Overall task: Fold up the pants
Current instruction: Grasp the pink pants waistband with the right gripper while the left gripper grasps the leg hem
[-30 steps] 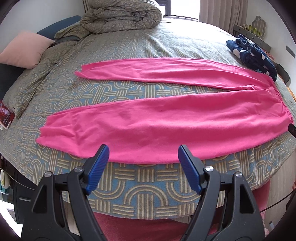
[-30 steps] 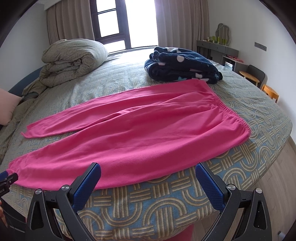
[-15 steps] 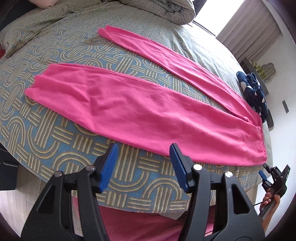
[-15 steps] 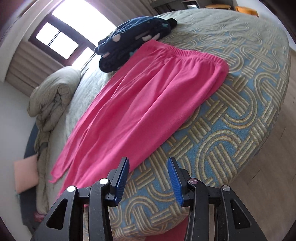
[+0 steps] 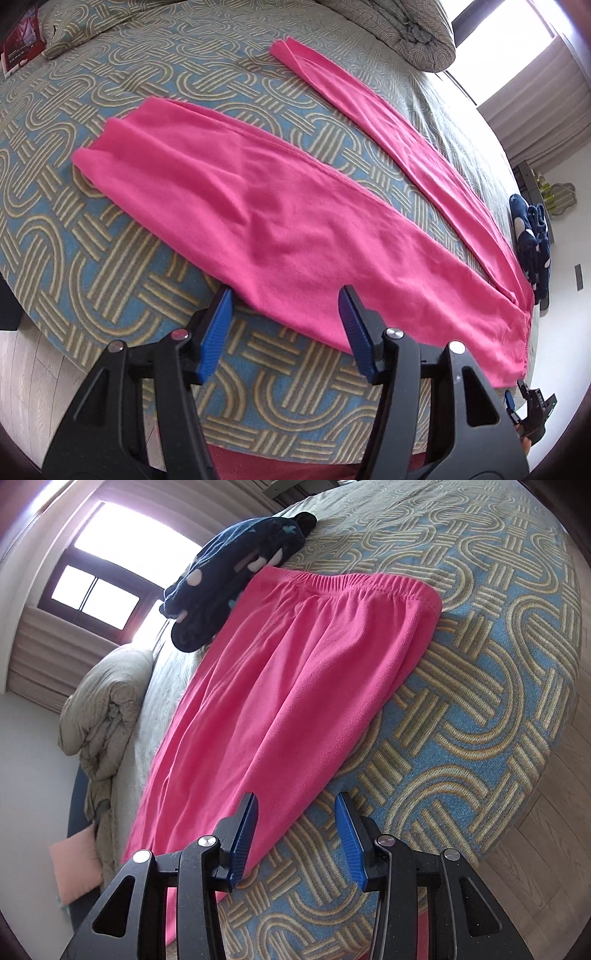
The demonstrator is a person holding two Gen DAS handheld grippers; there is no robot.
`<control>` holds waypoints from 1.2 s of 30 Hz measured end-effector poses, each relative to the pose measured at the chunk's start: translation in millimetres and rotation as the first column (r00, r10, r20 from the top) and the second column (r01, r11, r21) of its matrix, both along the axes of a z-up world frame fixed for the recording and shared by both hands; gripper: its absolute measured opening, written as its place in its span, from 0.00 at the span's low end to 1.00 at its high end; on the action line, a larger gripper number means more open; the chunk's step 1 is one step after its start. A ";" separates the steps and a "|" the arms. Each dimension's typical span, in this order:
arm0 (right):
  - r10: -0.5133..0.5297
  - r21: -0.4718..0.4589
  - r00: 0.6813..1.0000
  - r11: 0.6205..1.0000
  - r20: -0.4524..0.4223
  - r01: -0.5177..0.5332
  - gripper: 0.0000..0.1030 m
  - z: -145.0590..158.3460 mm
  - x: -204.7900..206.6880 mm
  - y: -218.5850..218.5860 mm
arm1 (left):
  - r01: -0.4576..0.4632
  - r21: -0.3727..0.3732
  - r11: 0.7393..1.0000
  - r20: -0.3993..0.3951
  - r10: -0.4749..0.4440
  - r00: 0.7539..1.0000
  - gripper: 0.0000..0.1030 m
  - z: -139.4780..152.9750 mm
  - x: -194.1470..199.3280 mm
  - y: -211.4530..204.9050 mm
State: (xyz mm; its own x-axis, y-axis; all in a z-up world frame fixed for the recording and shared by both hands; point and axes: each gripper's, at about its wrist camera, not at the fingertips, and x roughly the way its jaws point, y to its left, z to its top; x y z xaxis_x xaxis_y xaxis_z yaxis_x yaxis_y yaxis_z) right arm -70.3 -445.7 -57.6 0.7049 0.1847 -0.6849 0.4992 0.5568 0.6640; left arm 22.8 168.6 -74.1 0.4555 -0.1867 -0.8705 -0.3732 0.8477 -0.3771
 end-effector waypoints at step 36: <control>0.073 -0.228 0.988 0.973 0.137 -0.040 0.04 111.3 160.9 -16.6 | 0.001 0.142 0.990 0.256 -0.037 0.966 0.05 120.0 174.5 -30.0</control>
State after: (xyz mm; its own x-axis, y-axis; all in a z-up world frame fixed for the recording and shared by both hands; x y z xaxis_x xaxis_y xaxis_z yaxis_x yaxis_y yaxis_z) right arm 90.6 -462.3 53.7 0.7917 0.0800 -0.6057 0.3715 0.7241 0.5812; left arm 197.3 138.6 45.9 0.6652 -0.0826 -0.7421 -0.2624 0.9046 -0.3359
